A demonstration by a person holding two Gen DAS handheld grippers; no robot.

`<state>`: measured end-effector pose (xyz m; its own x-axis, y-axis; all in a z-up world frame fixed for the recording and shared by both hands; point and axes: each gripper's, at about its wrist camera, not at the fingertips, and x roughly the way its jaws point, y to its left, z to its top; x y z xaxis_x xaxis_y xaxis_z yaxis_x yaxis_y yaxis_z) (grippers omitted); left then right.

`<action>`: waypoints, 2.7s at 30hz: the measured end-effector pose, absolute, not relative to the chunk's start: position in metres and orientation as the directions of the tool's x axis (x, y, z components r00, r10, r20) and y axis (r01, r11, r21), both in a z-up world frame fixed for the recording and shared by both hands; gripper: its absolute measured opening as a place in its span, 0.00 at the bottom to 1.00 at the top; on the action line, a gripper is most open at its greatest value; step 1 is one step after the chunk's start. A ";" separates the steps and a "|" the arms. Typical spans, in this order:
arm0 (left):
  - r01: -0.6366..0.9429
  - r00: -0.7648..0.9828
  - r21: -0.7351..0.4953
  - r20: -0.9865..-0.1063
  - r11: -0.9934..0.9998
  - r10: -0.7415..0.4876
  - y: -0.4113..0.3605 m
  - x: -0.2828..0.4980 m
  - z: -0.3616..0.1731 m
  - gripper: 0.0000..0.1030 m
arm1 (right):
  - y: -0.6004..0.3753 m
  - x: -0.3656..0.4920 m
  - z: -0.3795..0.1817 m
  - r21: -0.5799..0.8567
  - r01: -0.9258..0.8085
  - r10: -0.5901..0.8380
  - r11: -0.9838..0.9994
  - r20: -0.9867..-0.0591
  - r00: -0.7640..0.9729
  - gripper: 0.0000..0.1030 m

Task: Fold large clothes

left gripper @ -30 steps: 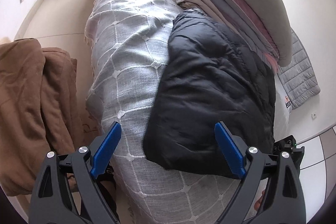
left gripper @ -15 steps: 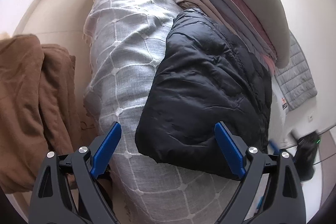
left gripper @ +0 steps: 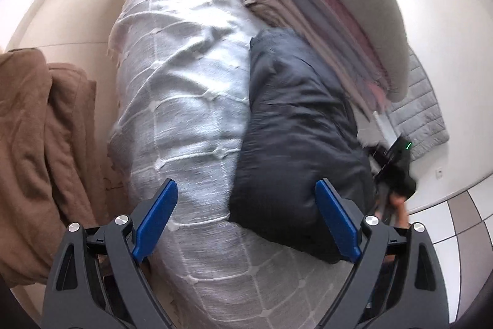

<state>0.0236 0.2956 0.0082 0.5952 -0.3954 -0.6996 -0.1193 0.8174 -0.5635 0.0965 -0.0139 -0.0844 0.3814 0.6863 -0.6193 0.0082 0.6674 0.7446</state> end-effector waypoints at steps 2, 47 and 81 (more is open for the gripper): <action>-0.118 0.599 -0.542 -0.707 0.832 -0.375 0.290 0.025 0.011 0.85 | -0.025 0.090 -0.077 0.738 0.003 0.681 0.675 -0.625 0.383 0.49; 0.057 0.779 -0.020 -0.624 0.998 -0.057 0.179 -0.030 0.075 0.85 | 0.066 -0.145 0.056 0.007 0.084 -0.061 0.996 -0.634 0.771 0.93; 0.024 0.813 0.032 -0.582 0.999 -0.001 0.180 -0.032 0.081 0.93 | 0.064 -0.150 0.059 0.044 0.061 -0.018 0.997 -0.647 0.763 0.93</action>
